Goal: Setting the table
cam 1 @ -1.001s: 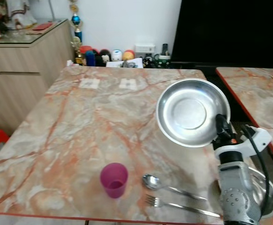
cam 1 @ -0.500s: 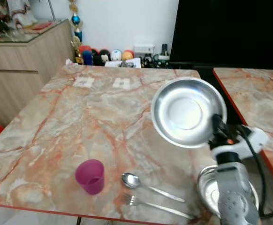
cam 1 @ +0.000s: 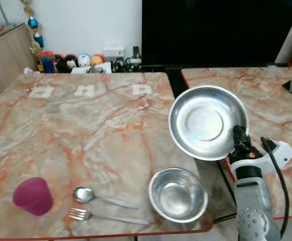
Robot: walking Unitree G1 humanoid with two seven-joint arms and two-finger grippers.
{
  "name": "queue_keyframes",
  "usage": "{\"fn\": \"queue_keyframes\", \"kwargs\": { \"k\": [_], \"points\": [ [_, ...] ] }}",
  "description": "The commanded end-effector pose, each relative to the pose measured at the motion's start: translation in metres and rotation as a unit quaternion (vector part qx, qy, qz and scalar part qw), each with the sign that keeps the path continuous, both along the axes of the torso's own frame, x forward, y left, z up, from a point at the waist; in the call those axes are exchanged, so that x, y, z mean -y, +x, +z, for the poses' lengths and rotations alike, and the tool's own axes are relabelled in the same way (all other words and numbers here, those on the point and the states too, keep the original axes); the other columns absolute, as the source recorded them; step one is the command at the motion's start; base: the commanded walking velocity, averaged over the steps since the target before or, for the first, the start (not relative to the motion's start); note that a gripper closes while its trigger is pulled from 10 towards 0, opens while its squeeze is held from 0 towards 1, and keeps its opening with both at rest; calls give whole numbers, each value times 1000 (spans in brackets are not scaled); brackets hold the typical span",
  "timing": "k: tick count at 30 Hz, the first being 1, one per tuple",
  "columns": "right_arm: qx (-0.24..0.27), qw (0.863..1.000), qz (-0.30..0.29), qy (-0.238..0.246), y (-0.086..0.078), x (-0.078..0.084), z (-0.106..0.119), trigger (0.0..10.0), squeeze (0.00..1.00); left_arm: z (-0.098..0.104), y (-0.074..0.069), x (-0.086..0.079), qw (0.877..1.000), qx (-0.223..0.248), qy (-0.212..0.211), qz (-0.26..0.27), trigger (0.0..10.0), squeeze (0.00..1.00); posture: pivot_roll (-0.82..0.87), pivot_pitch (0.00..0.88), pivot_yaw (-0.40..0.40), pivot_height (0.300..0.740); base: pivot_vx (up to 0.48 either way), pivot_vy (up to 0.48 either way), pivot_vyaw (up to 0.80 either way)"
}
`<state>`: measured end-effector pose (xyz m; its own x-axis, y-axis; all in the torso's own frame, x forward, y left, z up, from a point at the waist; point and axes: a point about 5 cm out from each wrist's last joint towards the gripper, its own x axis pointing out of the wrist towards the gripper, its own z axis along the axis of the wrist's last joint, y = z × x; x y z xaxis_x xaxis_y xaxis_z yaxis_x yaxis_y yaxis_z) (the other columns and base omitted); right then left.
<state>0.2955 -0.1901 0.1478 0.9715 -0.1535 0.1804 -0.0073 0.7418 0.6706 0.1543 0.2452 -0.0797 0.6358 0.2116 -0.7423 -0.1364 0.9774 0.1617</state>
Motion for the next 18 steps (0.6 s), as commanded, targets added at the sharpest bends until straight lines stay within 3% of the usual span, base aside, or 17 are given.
{"fn": "queue_keyframes", "kwargs": {
  "k": [1, 18],
  "points": [
    [19, 1000, 3, 4, 3, -4, 10, 10000, 0, -1, -3, -1, 1000, -6, 2, 4, 10000, 0, -26, 0, -17, 740, 0, -319, 0],
    [5, 1000, -15, 7, 5, -1, 5, 10000, 0, 1, 1, 0, 1000, -1, 2, -3, 10000, 0, -25, 0, -13, 740, 0, -313, 0]
  ]
}}
